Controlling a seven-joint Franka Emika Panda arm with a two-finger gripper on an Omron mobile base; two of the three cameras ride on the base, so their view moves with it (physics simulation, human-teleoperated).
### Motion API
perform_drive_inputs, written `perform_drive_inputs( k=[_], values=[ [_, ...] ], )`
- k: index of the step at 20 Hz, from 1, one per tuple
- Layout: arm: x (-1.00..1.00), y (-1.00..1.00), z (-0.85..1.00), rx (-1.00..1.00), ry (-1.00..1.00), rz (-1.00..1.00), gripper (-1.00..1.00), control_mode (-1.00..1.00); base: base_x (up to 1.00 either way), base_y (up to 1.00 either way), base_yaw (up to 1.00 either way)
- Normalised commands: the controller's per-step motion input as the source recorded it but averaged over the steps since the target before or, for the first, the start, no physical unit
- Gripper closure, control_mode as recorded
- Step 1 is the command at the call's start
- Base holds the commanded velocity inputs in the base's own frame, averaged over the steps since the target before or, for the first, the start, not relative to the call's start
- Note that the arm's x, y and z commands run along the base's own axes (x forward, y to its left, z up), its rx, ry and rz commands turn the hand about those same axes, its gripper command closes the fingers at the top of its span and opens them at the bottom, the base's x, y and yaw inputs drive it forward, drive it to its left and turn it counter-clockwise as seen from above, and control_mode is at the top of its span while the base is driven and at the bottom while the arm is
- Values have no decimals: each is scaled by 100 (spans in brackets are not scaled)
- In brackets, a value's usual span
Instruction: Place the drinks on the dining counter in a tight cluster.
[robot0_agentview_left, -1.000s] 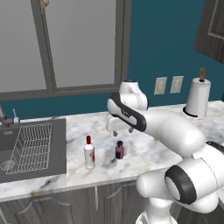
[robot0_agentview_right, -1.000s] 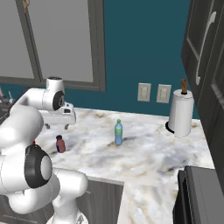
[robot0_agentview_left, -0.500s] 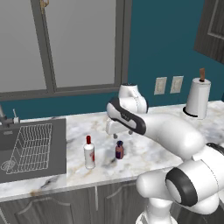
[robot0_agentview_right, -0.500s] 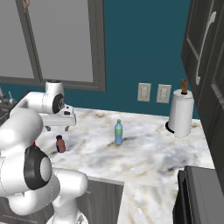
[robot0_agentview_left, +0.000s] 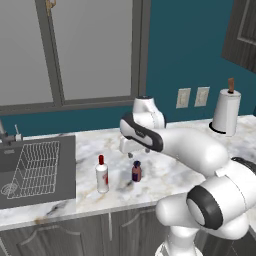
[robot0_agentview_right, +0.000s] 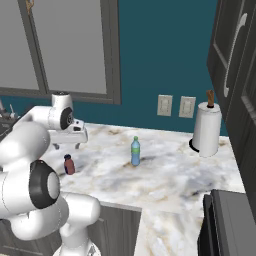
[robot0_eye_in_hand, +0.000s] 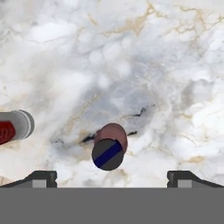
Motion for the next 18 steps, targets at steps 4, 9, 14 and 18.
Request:
perform_drive_inputs(
  k=[4, 9, 14, 18],
  values=[
    [10, 3, -4, 0, 0, 0, -100, -100, 0, 0, 0],
    [0, 0, -22, 0, 1, 0, -100, -100, 0, 0, 0],
    [0, 0, -33, 0, 0, 0, -100, -100, 0, 0, 0],
    [0, 0, -25, 0, 0, 0, -100, -100, 0, 0, 0]
  ],
)
